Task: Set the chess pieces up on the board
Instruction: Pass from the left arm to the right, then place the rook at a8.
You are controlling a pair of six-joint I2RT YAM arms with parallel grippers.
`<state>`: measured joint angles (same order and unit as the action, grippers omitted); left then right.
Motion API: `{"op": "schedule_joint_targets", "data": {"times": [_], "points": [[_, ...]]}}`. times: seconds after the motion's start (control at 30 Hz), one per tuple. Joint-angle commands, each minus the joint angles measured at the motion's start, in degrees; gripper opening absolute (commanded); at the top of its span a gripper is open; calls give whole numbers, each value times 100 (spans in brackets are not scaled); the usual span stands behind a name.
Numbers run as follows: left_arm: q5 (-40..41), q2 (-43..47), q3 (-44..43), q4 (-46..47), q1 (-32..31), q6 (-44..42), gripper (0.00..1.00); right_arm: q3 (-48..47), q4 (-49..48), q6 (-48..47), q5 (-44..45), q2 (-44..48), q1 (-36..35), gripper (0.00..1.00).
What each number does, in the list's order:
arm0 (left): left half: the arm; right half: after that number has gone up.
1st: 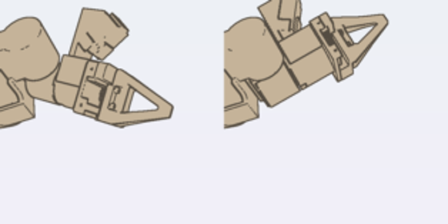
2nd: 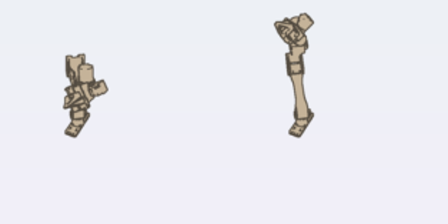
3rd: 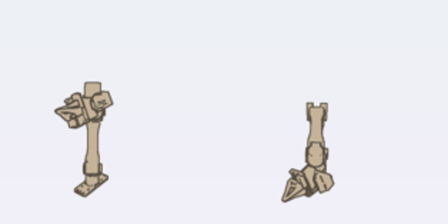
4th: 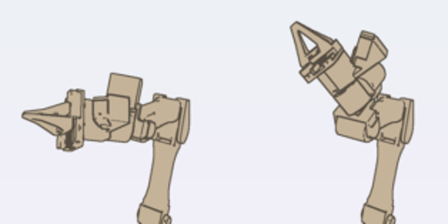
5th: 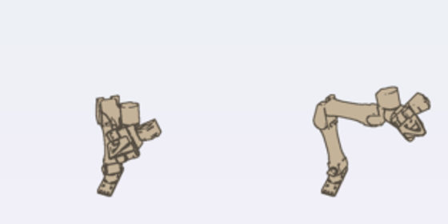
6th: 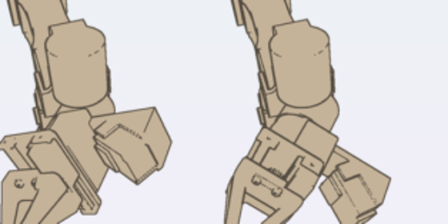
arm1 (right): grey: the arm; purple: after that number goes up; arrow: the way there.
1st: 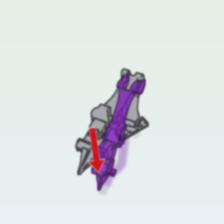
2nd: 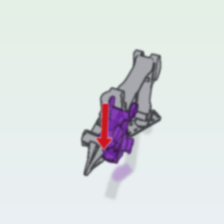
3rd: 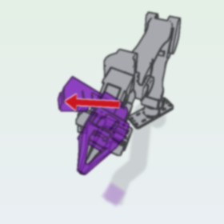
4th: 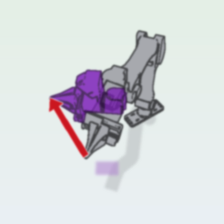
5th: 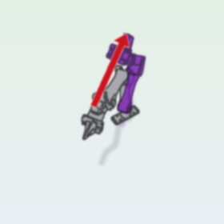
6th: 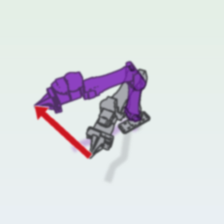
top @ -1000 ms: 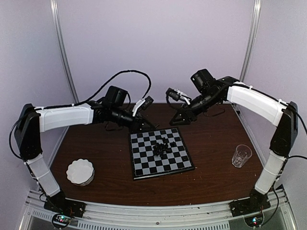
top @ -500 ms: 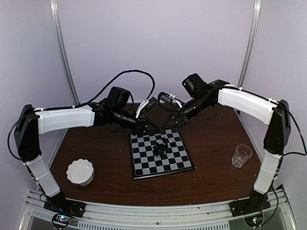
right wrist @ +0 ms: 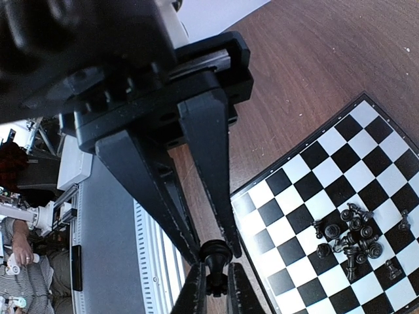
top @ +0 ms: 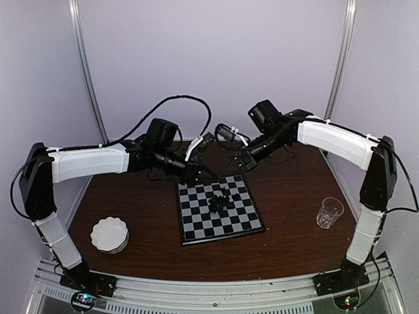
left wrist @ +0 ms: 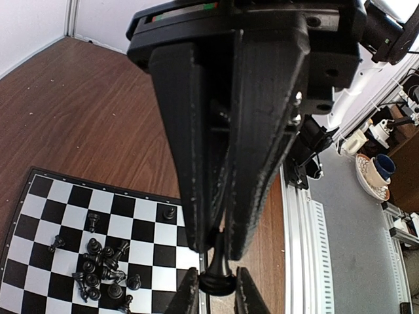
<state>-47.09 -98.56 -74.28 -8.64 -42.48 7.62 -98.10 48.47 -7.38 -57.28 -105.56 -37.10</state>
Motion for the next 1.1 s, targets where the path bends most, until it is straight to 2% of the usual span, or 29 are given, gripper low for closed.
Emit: {"op": "schedule_joint_targets", "data": {"times": [0.0,0.07,0.13,0.3,0.6,0.8,1.07], "points": [[-15,64,45,237,5,3,11,151,-143,-5,-206,19,-71,2],[54,65,33,189,7,3,19,196,-140,-48,-133,58,-78,0],[158,70,13,127,7,3,31,206,-79,-152,0,121,-74,0],[311,148,-97,-230,3,-257,42,283,299,-744,637,363,-65,0],[911,459,-200,-678,165,-601,44,1164,761,-1908,1761,860,-51,0],[1423,602,-201,-743,231,-540,44,1909,609,-2097,2089,1161,-76,1],[2371,685,-239,-726,240,-97,45,2681,189,-2484,3465,1896,-147,1]]}}
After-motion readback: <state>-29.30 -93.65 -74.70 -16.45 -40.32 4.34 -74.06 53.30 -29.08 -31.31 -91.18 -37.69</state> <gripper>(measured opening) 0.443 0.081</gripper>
